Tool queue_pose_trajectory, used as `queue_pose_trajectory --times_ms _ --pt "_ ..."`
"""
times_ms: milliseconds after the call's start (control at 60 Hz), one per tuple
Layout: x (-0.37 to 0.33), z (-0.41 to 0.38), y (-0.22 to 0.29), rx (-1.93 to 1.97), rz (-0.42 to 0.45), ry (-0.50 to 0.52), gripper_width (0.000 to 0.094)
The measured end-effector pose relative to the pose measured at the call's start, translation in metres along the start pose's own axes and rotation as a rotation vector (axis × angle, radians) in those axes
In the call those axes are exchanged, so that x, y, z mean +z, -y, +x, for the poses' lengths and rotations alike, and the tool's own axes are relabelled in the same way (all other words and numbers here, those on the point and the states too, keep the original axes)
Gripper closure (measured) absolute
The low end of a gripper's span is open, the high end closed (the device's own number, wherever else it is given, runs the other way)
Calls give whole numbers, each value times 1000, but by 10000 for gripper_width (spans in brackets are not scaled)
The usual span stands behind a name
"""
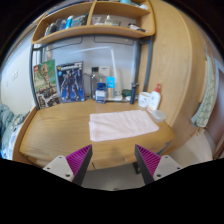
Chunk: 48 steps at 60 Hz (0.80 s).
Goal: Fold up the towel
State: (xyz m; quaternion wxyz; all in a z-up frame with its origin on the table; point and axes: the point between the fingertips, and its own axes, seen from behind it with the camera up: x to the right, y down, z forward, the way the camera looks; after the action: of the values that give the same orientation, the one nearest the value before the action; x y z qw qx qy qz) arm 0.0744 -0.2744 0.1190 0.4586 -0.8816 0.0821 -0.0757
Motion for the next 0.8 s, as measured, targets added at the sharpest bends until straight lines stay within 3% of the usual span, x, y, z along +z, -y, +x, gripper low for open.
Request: queue_pose_trajectory --times_ms 267,517,583,600,667,683,700,733,800 --pt "148 -66 17 -101 -58 105 93" --pt "236 -97 29 -173 -97 170 301" --pt "246 -103 17 -190 -138 190 402" --pt "247 -102 17 -193 -142 186 379" --pt "251 -98 19 -179 -128 166 559" --pt "251 -97 20 -178 -126 162 546" --pt "251 -95 19 -176 -129 157 612" --pt "252 -93 20 -174 -128 151 624" --pt "256 -78 22 -193 -115 105 904"
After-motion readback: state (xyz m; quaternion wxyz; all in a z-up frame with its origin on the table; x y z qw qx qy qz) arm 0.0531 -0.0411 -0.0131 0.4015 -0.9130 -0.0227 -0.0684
